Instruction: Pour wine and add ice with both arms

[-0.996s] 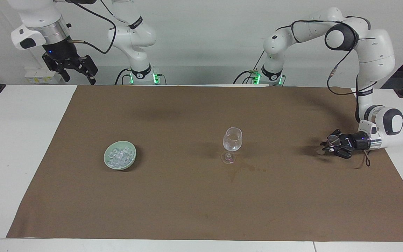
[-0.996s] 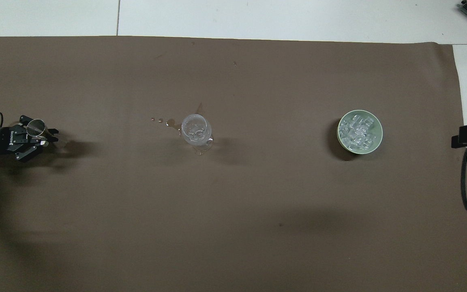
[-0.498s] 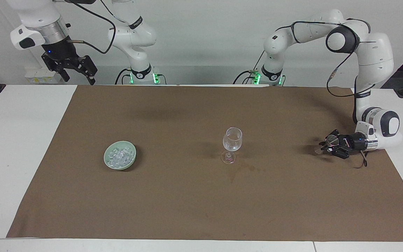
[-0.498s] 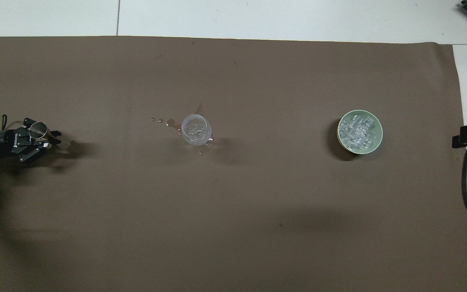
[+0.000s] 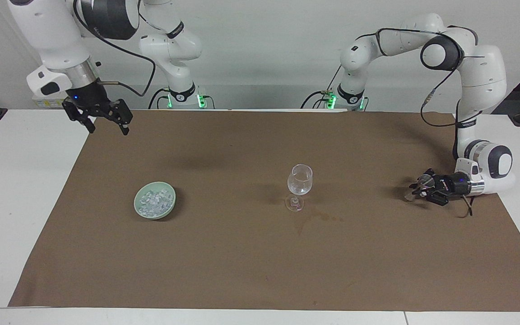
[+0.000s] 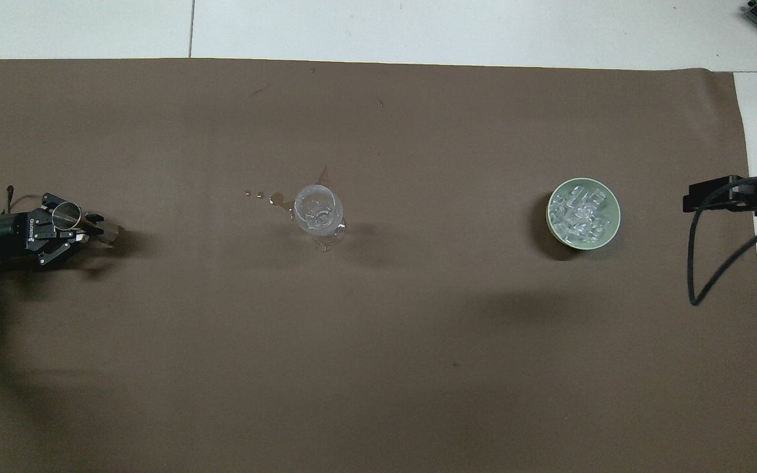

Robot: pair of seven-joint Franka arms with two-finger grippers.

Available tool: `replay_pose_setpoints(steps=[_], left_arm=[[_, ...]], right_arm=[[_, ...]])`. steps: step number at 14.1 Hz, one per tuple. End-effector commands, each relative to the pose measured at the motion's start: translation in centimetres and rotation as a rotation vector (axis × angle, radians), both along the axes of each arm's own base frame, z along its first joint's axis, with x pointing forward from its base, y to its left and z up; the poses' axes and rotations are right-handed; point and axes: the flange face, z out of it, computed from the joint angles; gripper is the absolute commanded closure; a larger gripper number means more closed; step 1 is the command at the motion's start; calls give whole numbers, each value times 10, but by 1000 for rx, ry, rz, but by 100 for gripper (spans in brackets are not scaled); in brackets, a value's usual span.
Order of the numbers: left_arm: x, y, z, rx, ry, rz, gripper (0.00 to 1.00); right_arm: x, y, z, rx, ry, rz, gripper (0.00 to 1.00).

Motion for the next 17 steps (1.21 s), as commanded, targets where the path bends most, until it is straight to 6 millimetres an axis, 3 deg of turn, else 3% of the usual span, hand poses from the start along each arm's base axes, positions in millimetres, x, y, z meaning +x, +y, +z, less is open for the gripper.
replay_pose_setpoints(steps=[1, 3, 8, 12, 15, 17], left_arm=[[1, 4, -2, -18, -39, 8, 90], [1, 3, -4, -17, -36, 8, 88], [-1, 2, -8, -9, -29, -4, 79], [-3, 1, -15, -17, -16, -6, 75], [-2, -1, -16, -17, -16, -9, 72], [-3, 0, -17, -11, -12, -14, 62]], right_arm=[[13, 10, -54, 20, 7, 46, 0], [19, 19, -91, 19, 12, 58, 0], [36, 31, -153, 9, -21, 104, 0], [36, 40, -201, 8, -17, 120, 0], [28, 41, -215, 9, 6, 127, 0], [27, 41, -223, 8, 0, 130, 0]])
